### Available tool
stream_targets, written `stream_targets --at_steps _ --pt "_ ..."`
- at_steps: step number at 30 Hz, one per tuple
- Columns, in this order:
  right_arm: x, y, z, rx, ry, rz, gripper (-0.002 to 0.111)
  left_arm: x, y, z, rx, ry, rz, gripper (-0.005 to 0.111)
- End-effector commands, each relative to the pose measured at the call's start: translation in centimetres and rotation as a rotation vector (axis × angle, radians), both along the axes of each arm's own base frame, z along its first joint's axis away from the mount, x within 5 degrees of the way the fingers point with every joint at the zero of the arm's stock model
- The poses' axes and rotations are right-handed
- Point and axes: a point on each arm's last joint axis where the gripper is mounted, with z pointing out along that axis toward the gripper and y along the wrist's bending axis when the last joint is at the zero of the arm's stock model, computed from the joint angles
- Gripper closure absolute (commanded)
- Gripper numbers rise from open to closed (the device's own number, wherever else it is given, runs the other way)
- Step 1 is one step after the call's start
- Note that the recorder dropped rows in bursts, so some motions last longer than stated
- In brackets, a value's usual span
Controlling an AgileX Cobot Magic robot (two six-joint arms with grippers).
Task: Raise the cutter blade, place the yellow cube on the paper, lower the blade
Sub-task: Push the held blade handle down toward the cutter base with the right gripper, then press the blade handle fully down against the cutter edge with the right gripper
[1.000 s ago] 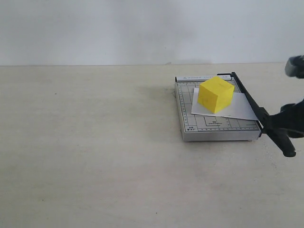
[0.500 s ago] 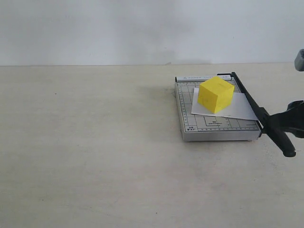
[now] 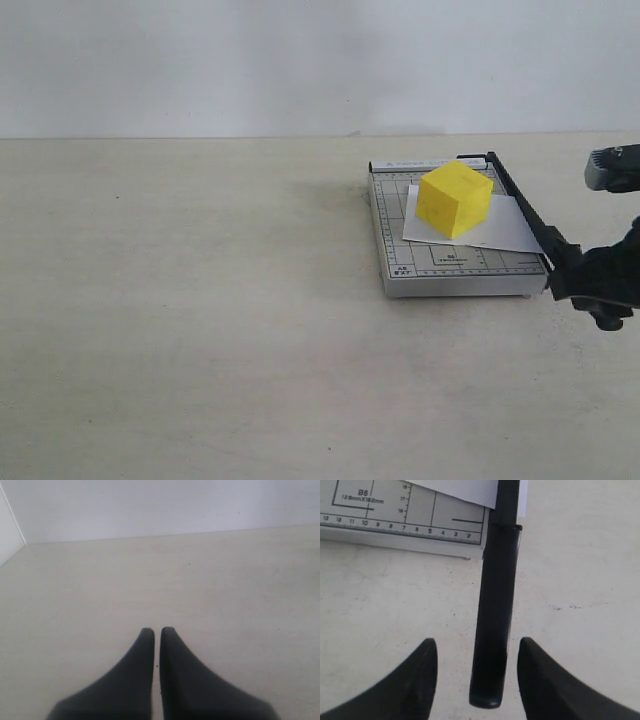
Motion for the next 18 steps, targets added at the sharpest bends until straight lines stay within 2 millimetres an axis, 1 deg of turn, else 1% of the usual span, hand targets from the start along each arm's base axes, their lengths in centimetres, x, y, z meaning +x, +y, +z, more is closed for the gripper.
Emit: stream_targets --at_steps 1,6,7,8,11,14,18 --pt "0.6 0.03 -0.82 -0.012 -0.005 0.015 0.061 0.01 0.02 -0.09 -0.007 0.0 0.006 0.102" --pt "1.04 0.05 -1.76 -0.015 0.012 0.013 0.062 0.01 0.02 -0.09 -0.007 0.0 0.006 0.102" --pt "1.08 0.05 -1.78 -0.015 0.009 0.013 0.063 0.01 0.02 -0.09 -0.007 0.0 0.006 0.102" --pt "1.12 0.05 -1.81 -0.015 0.007 0.013 0.068 0.01 0.02 -0.09 -0.007 0.0 0.006 0.102" --pt "1.18 0.05 -1.78 -0.019 -0.001 0.018 0.09 0.01 0.02 -0.09 -0.007 0.0 0.006 0.102" --pt "1.24 0.05 -1.74 -0.019 -0.008 0.018 0.108 0.01 0.02 -0.09 -0.007 0.0 0.006 0.102" --pt "1.27 0.05 -1.72 -0.02 -0.012 0.02 0.108 0.01 0.02 -0.09 -0.007 0.0 0.006 0.102"
